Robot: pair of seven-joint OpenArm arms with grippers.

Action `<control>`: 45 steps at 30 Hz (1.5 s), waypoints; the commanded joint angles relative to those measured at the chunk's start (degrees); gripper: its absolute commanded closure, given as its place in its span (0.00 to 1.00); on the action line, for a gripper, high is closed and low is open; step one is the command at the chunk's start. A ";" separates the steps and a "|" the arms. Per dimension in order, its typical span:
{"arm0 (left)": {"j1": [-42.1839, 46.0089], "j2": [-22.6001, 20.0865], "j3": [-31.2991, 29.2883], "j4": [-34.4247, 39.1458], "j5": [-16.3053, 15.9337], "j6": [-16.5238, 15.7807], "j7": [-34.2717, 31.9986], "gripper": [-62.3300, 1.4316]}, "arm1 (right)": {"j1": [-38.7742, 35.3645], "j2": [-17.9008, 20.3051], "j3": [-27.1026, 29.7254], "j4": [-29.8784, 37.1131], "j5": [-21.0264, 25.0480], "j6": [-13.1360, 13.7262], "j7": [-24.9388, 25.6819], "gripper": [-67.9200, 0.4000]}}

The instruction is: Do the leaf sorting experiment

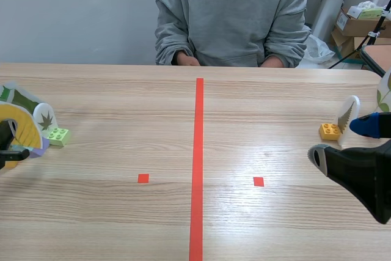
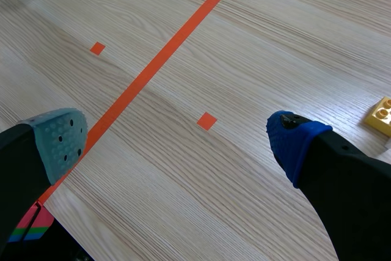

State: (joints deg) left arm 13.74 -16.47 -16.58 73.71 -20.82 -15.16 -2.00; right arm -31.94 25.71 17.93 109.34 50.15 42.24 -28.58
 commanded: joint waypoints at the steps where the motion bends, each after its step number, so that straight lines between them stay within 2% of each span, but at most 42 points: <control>1: -0.59 -0.15 -0.11 -0.52 -0.50 0.68 -1.14 0.91 | 0.55 0.28 0.28 0.11 0.42 0.48 0.85 0.11; 12: -6.32 0.59 0.59 -7.21 3.91 2.16 -1.16 0.91 | 0.55 0.28 0.28 0.11 0.42 0.48 0.85 0.11; 15: -7.93 0.57 0.61 -9.07 4.24 2.16 -1.11 0.91 | 0.55 0.31 0.28 0.11 0.42 0.48 0.85 0.11; 20: -10.29 0.57 1.84 -12.87 6.88 2.23 -1.57 0.91 | 0.70 0.28 0.28 0.11 0.44 0.48 0.85 0.11; 35: -11.21 0.57 3.13 -14.21 7.58 2.80 -2.10 0.90 | 0.70 0.28 0.28 0.11 0.42 0.48 0.85 0.11; 37: -11.21 0.57 3.13 -14.21 7.58 2.80 -2.19 0.83 | 0.70 0.28 0.28 0.11 0.42 0.48 0.85 0.11; 42: -11.21 0.57 3.13 -14.21 7.58 2.80 -2.25 0.53 | 0.70 0.28 0.28 0.11 0.42 0.48 0.85 0.11; 45: -11.19 0.55 3.13 -14.21 7.56 2.78 -2.25 0.42 | 0.70 0.28 0.28 0.11 0.42 0.48 0.85 0.11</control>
State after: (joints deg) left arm 2.87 -15.55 -13.04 58.24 -12.99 -12.43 -3.29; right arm -31.94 25.71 17.93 109.34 50.15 42.24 -28.58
